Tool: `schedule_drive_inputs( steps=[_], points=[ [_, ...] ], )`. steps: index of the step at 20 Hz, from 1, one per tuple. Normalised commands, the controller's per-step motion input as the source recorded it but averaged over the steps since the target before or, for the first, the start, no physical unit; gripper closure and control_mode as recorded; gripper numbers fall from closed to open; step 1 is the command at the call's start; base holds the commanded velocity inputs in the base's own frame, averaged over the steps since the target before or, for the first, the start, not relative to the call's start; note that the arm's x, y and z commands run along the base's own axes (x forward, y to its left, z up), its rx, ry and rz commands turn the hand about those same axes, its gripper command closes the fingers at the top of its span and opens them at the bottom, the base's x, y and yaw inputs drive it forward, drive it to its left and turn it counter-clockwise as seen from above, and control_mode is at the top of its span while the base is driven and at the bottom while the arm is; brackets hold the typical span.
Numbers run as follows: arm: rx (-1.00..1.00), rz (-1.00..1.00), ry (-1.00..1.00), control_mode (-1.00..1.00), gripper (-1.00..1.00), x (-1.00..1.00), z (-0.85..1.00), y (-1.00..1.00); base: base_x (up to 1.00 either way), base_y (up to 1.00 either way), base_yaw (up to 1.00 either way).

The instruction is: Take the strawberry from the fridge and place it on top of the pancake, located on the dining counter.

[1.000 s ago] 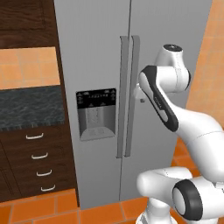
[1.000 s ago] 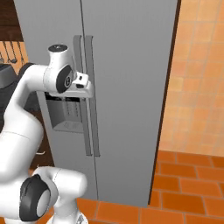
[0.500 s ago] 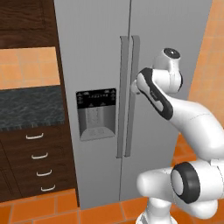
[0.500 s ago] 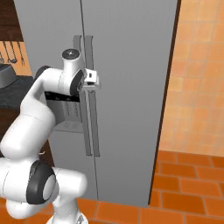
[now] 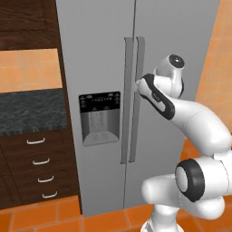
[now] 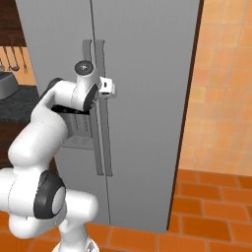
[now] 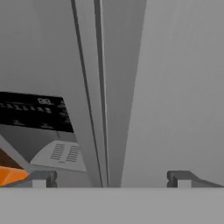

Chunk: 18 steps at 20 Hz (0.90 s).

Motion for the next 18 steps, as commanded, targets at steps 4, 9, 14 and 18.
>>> schedule_drive_inputs(
  steps=[4,9,14,18],
  points=[
    [0.01,-0.05,0.0,-1.0,-1.0,0.59,0.0,0.0,0.0,0.0,0.0],
    [0.0,-0.04,0.0,-1.0,-1.0,0.51,-0.01,0.0,0.0,0.0,0.0],
    [0.0,0.0,-0.06,-1.0,-1.0,0.45,-0.05,0.0,0.0,0.0,0.0],
    [0.0,0.0,-0.23,-1.0,-1.0,0.27,-0.24,0.0,0.0,0.0,0.0]
  ],
)
